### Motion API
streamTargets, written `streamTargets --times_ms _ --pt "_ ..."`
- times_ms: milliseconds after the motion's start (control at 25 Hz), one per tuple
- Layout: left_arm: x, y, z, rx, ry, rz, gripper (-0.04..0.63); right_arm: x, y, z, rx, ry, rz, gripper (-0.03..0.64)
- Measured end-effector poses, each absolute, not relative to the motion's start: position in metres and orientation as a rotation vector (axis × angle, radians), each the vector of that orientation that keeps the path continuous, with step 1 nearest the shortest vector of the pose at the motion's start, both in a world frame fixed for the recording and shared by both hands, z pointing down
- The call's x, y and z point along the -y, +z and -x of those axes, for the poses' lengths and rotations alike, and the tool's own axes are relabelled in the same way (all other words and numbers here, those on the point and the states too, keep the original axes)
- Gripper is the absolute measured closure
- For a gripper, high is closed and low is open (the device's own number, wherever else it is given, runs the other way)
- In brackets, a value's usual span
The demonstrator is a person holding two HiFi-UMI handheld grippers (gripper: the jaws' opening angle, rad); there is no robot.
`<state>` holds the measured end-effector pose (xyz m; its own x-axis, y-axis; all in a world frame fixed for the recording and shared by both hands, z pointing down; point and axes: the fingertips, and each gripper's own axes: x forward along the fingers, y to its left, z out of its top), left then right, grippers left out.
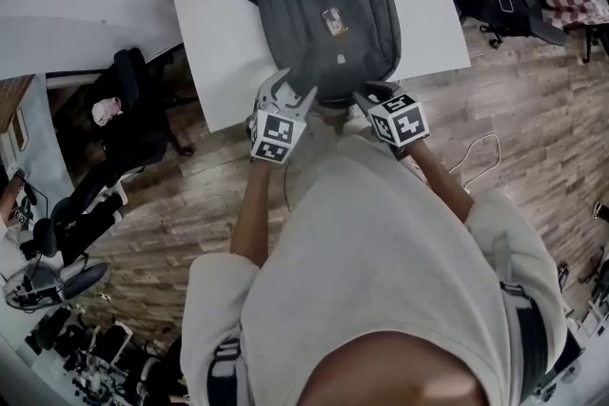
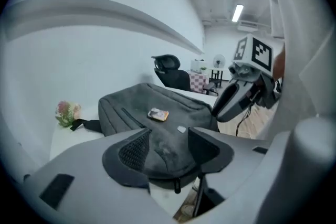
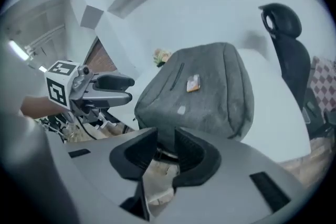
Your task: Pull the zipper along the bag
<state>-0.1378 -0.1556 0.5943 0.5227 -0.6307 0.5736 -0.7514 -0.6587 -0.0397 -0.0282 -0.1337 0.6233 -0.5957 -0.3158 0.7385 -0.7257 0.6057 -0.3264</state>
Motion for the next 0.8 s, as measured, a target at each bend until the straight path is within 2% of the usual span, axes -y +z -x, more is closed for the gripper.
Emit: streamTargets --times_ms 200,520,800 --pt "0.193 0.541 0.140 1.364 0.563 -2.531 0.408 0.194 0.568 0.036 2.354 0.629 -0.995 0.563" --pt "0.226 0.475 0.151 1.577 0.393 -2.545 0.532 0.260 0.470 0.042 2.547 0.345 -1.151 0.603" --pt "0.252 0.435 0.169 1.709 0.310 -2.544 0.569 0.280 0.420 0.052 2.645 0.170 -1.213 0.603"
